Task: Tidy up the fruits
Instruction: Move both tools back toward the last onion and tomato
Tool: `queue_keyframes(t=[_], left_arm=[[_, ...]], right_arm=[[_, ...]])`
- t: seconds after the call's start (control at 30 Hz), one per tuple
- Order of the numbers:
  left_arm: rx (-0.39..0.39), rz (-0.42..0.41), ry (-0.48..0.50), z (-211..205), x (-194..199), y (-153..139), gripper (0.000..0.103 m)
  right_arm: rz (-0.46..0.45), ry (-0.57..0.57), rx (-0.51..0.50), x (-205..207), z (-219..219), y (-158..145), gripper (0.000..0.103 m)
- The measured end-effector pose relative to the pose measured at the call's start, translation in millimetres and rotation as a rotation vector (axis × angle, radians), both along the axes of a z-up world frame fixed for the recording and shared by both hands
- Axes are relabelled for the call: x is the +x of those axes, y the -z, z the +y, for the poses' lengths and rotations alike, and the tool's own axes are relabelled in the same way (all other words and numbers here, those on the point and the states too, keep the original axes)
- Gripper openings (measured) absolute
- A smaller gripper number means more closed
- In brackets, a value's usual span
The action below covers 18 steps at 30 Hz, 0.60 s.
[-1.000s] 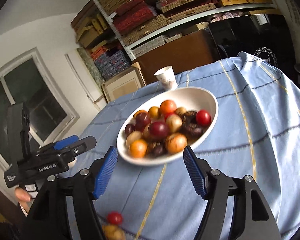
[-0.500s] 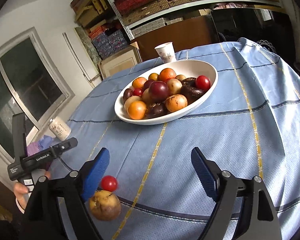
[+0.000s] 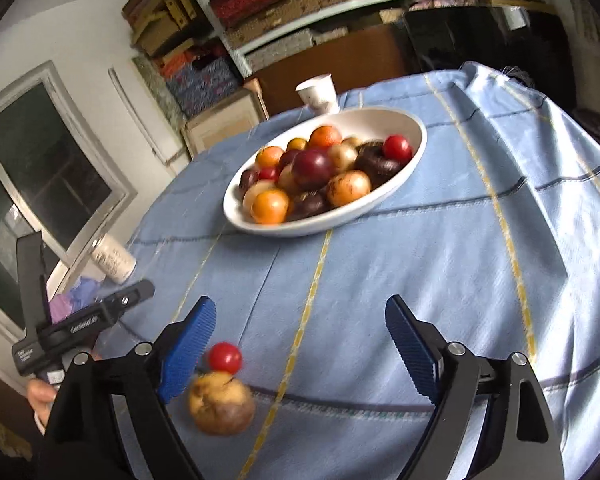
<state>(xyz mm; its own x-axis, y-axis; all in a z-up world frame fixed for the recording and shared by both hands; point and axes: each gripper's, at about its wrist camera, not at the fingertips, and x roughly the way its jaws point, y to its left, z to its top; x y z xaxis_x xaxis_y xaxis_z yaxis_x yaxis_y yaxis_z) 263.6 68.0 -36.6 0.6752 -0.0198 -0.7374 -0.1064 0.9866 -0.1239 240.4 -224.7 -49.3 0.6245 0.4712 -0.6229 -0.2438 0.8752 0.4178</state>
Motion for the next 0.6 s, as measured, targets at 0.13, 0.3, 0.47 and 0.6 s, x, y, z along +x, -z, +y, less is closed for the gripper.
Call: queue_keyframes(t=[0.13,0.3,0.47,0.6], left_arm=[[0.023,-0.014,0.0,-2,-1,-1,0.098],[0.028,-0.001,-0.002,-2,1,1,0.098],[0.03,0.003,0.001,-2,1,2,0.098],[0.031,0.006,0.005,-2,2,2,0.098]], right_arm=[[0.038,-0.102,0.001,-6,13,2,0.087],[-0.004,-0.189,-0.071,-21,31,-5,0.087],[-0.023,-0.266,-0.158,-31,49,-2,0.083],[-0.027,-0.325,-0.214,-39,62,2,0.075]])
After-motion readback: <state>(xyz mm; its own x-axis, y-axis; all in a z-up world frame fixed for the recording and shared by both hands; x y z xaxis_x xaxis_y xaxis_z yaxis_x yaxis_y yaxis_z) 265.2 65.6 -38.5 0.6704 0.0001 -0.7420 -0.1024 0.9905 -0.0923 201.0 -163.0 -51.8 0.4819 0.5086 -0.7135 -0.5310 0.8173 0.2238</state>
